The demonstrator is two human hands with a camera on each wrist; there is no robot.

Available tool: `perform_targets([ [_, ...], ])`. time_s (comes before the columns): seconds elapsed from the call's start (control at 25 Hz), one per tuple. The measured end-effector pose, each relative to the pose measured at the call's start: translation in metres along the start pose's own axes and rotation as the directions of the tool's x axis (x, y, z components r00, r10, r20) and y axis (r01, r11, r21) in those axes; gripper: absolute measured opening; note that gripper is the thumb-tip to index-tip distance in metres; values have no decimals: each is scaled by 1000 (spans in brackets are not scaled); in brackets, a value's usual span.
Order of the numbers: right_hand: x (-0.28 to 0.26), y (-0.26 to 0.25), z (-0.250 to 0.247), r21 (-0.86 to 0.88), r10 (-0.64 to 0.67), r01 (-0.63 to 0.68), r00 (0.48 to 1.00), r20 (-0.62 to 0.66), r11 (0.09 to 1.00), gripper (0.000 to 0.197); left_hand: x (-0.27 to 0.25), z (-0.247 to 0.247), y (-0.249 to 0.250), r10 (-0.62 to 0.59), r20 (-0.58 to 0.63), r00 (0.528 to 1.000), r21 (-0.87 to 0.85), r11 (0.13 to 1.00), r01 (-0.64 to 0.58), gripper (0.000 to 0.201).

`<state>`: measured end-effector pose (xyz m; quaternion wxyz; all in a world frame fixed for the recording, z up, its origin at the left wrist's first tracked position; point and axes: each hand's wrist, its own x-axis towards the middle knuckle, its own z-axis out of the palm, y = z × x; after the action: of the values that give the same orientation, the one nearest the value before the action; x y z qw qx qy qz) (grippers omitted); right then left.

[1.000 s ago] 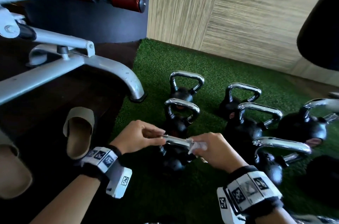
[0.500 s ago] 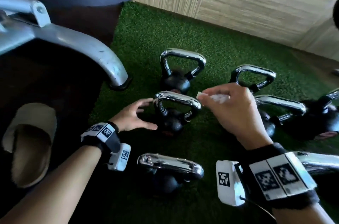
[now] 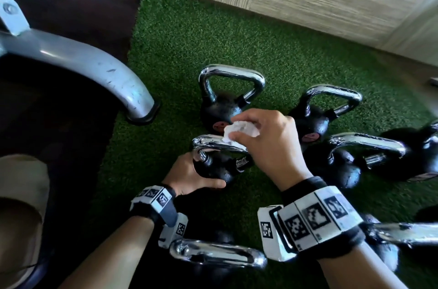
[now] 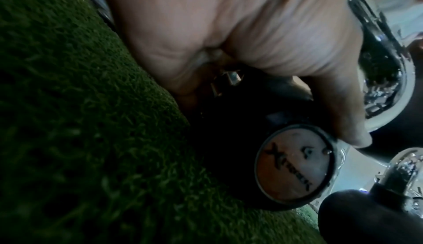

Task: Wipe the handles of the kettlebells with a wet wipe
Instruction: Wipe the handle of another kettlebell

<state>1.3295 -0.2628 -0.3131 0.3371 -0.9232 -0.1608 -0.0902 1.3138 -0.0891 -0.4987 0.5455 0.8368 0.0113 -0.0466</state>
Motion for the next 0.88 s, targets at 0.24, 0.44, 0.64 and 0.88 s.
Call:
perform_targets([
  [0.24,-8,9,19,-126,82,-73,994,74,989,8,-5,-2,5,-14,-9,1000,59,998,15,73],
  [0.44,-10,19,2,-137,126,-120,991,42,983,11,-2,-4,-1,-34,2,999,16,999,34,76],
  [0.64,-18,29,2,-101,82,-78,996,31,992,17,-3,-3,0,-11,5,1000,-31,999,11,73],
  [0.88,-20,48,-11,-44,106,-102,991,80,994,18,-5,-4,3,-16,11,1000,-21,1000,16,70],
])
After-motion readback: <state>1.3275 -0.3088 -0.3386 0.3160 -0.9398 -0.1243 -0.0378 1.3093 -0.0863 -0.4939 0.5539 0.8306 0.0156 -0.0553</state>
